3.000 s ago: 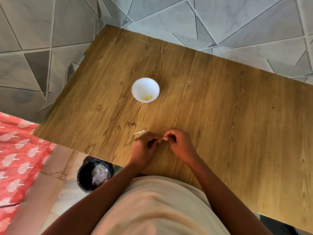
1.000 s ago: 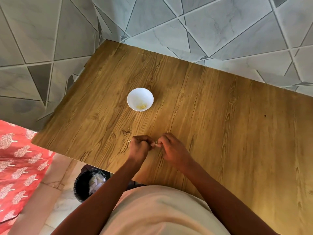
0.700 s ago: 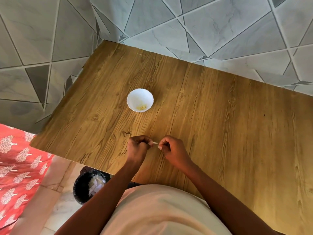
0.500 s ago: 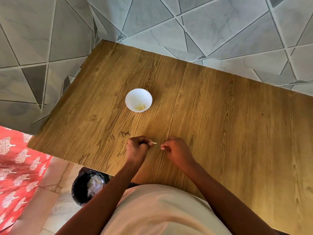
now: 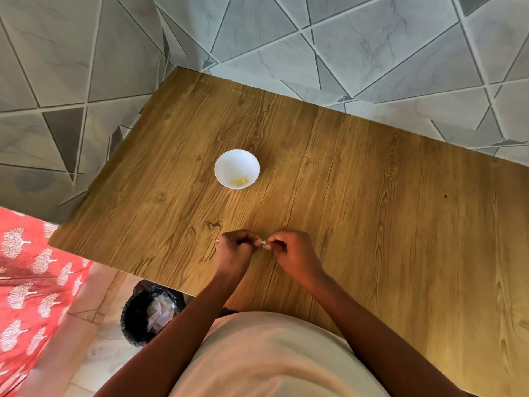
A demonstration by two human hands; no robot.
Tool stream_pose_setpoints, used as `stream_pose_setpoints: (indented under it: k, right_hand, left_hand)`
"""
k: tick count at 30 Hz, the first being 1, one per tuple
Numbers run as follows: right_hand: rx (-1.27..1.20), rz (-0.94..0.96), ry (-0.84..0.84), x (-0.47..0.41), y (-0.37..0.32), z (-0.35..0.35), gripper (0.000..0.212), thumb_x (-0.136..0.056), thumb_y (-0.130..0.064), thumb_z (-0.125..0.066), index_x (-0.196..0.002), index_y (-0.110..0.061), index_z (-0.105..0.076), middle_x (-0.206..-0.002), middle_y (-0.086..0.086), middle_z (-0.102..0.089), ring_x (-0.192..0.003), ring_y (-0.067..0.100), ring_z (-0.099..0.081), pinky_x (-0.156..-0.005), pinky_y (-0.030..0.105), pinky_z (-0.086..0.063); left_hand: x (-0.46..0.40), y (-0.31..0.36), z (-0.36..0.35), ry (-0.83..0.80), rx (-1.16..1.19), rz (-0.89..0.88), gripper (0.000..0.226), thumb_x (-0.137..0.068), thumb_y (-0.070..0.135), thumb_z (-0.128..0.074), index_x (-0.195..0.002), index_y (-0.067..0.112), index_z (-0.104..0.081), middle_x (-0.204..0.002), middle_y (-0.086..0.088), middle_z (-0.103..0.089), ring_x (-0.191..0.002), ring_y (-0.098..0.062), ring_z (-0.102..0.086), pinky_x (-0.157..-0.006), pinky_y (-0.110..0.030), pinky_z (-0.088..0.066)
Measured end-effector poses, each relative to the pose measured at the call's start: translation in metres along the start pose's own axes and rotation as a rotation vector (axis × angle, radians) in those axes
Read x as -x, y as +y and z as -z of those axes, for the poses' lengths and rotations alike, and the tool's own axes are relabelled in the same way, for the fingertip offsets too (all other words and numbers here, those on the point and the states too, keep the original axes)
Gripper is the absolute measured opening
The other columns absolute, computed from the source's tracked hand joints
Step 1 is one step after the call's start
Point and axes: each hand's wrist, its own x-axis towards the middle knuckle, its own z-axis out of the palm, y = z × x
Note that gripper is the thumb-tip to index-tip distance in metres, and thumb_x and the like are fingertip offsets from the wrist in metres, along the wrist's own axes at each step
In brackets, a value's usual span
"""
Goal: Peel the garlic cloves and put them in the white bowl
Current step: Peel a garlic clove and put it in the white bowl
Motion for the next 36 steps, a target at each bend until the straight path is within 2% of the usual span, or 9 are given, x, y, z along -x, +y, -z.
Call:
stream_pose_setpoints:
  k: [5,10,16,20,24,26,29,32,36]
  right_hand:
    - [-0.075,0.017,0.053,0.001,-0.001,0.000,0.008,-0.084,-0.012,-0.080,-0.090,-0.016,-0.081,-0.083,-0.005,-0.074,-0.074,0.005,-0.066,-0.067,0.026,-0.056]
    - [-0.062,0.101,0.042,0.001,-0.003,0.004,0.010,-0.081,-0.009,-0.083,-0.090,-0.013,-0.081,-0.081,-0.003,-0.073,-0.071,0.006,-0.065,-0.064,0.022,-0.054]
    - [0.210,0.385,-0.006,0.001,-0.001,0.010,0.010,-0.088,-0.011,-0.068,-0.086,-0.010,-0.077,-0.081,0.001,-0.068,-0.069,0.015,-0.062,-0.056,0.034,-0.053]
    - [0.337,0.543,-0.035,0.002,0.003,0.014,0.014,-0.091,-0.010,-0.062,-0.087,-0.009,-0.075,-0.085,0.003,-0.067,-0.074,0.019,-0.061,-0.057,0.034,-0.053]
    - [0.117,0.327,-0.001,0.004,0.003,0.013,0.011,-0.092,-0.013,-0.069,-0.097,-0.008,-0.077,-0.091,0.002,-0.070,-0.078,0.013,-0.064,-0.065,0.028,-0.054]
    - [-0.012,0.199,0.011,0.004,0.002,0.012,0.008,-0.090,-0.009,-0.073,-0.096,-0.009,-0.078,-0.088,0.000,-0.071,-0.077,0.007,-0.064,-0.066,0.025,-0.054]
    - [-0.051,0.108,0.024,0.004,0.003,0.008,0.009,-0.088,-0.007,-0.075,-0.095,-0.011,-0.079,-0.086,-0.003,-0.071,-0.076,0.003,-0.064,-0.068,0.019,-0.052]
    - [-0.036,0.059,0.038,0.006,0.004,0.007,0.009,-0.087,-0.009,-0.077,-0.094,-0.014,-0.079,-0.086,-0.005,-0.071,-0.076,0.002,-0.064,-0.069,0.015,-0.052]
    - [-0.057,0.031,0.058,0.007,0.003,0.007,0.010,-0.084,-0.009,-0.080,-0.093,-0.015,-0.079,-0.086,-0.005,-0.072,-0.078,0.003,-0.066,-0.070,0.018,-0.055]
  left_hand:
    - [-0.001,0.001,0.005,-0.031,0.020,-0.038,0.032,-0.077,-0.018,-0.059,-0.073,0.009,-0.077,-0.071,-0.003,-0.073,-0.071,-0.010,-0.066,-0.065,-0.019,-0.053]
    - [0.002,0.007,0.008,-0.058,-0.013,-0.040,0.031,-0.077,-0.020,-0.056,-0.071,0.005,-0.076,-0.068,-0.002,-0.072,-0.068,-0.006,-0.064,-0.064,-0.017,-0.053]
    - [-0.003,0.013,0.014,-0.150,-0.035,0.051,0.035,-0.070,-0.021,-0.047,-0.065,0.002,-0.072,-0.064,-0.013,-0.069,-0.061,-0.018,-0.061,-0.059,-0.028,-0.051]
    - [-0.007,0.025,0.015,-0.251,-0.089,0.100,0.034,-0.072,-0.022,-0.046,-0.063,0.000,-0.070,-0.061,-0.015,-0.066,-0.054,-0.016,-0.059,-0.052,-0.022,-0.046]
    - [-0.006,0.034,0.017,-0.260,-0.065,0.111,0.030,-0.076,-0.024,-0.045,-0.072,-0.006,-0.069,-0.064,-0.017,-0.065,-0.048,-0.008,-0.057,-0.044,-0.015,-0.041]
    - [-0.004,0.034,0.017,-0.247,-0.031,0.082,0.031,-0.076,-0.025,-0.045,-0.073,-0.006,-0.070,-0.065,-0.017,-0.065,-0.049,-0.007,-0.057,-0.045,-0.015,-0.041]
    - [-0.002,0.028,0.017,-0.223,-0.025,0.040,0.028,-0.079,-0.023,-0.051,-0.076,-0.004,-0.073,-0.068,-0.016,-0.069,-0.054,-0.010,-0.059,-0.048,-0.016,-0.044]
    - [-0.002,0.019,0.015,-0.171,-0.096,-0.012,0.016,-0.088,-0.008,-0.066,-0.080,0.001,-0.076,-0.069,-0.012,-0.071,-0.055,-0.007,-0.059,-0.051,-0.015,-0.045]
    - [-0.007,0.002,0.012,-0.087,-0.277,-0.086,0.006,-0.086,0.012,-0.080,-0.081,0.016,-0.079,-0.068,0.008,-0.071,-0.059,0.000,-0.062,-0.057,-0.012,-0.047]
